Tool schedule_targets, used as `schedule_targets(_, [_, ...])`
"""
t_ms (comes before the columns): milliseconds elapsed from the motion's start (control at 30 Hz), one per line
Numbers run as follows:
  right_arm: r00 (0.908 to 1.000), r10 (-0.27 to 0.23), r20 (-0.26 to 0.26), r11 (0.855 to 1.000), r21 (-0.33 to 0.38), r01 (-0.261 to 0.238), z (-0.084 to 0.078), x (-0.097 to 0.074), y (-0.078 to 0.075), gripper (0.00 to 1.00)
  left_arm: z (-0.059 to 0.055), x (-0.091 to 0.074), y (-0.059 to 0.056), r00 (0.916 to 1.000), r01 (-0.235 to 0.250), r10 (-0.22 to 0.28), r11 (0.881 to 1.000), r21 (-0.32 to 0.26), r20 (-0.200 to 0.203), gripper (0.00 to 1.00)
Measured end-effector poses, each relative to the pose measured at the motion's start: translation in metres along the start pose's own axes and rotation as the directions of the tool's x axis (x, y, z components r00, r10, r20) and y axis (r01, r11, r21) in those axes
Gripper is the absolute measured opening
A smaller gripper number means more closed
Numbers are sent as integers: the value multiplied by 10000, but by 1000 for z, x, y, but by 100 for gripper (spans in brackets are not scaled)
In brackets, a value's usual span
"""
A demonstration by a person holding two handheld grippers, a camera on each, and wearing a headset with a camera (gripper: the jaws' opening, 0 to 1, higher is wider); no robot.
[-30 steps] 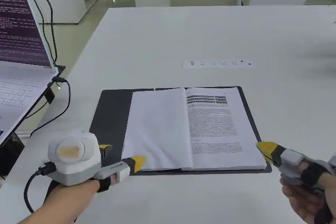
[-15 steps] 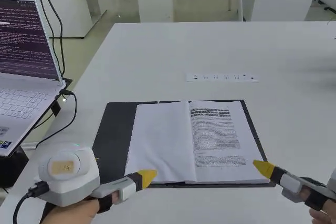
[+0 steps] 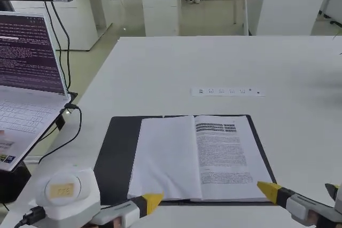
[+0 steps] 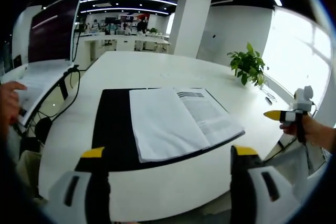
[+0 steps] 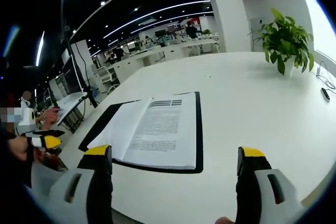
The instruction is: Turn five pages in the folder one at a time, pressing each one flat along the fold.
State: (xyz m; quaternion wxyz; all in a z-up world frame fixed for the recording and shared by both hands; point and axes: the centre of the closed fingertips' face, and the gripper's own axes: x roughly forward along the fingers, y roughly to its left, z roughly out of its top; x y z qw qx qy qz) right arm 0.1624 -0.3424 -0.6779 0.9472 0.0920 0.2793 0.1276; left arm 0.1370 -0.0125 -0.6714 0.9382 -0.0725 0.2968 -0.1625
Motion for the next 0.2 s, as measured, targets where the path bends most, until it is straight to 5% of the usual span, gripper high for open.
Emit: schedule_targets(200, [9999,34,125,10000,67,-35,-4,-2,0,99,-6,0,-4,10000,34,-34,9999,146,-1,95])
